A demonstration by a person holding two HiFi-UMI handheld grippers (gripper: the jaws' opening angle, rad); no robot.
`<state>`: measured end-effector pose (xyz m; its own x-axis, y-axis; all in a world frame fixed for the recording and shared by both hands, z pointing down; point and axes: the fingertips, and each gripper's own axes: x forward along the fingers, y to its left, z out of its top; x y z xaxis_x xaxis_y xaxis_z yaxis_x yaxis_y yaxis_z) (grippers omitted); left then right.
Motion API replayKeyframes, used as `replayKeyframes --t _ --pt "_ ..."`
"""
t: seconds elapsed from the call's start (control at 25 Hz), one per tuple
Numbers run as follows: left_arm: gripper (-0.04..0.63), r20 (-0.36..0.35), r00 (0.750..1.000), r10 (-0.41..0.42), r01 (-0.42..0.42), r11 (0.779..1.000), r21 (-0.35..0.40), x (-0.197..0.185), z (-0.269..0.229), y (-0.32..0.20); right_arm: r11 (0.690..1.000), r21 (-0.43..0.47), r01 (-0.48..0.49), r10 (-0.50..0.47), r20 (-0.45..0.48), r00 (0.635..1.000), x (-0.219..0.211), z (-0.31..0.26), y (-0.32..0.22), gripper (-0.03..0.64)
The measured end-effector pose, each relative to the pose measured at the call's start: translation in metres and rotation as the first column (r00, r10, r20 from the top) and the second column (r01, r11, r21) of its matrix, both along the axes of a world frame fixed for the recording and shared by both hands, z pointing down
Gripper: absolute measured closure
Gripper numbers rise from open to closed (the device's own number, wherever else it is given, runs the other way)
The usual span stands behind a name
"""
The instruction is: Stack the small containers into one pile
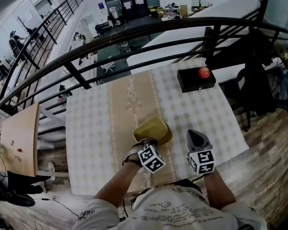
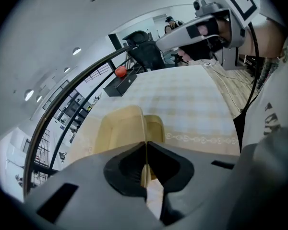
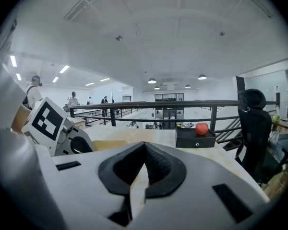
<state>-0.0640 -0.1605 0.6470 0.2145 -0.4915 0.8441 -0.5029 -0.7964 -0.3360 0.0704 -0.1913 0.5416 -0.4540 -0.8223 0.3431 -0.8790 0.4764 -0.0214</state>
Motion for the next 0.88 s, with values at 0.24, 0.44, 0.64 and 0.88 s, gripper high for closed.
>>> replayKeyframes --t 0.24,0.44,0.64,0.88 --pt "0.574 0.025 0.999 0.046 -0.046 0.999 -0.013 0.010 0.014 0.007 1.000 -0.001 0.003 -0.003 0.001 1.000 0.002 0.001 0.002 0.615" --pt "0.574 0.021 0.997 0.071 -0.070 0.997 -0.032 0.020 0.022 0.009 1.000 -0.003 -0.014 0.014 0.005 1.000 0.009 0.000 0.002 0.615" --pt "0.574 0.048 0.995 0.090 -0.087 0.995 -0.047 0.020 0.031 0.012 0.999 -0.007 -0.031 0.031 0.009 0.999 0.015 0.000 0.004 0.615" --pt "0.574 0.043 0.994 0.097 -0.094 0.994 -0.052 0.023 0.034 0.014 0.999 -0.024 -0.042 0.042 0.004 0.999 0.018 0.008 0.004 0.615"
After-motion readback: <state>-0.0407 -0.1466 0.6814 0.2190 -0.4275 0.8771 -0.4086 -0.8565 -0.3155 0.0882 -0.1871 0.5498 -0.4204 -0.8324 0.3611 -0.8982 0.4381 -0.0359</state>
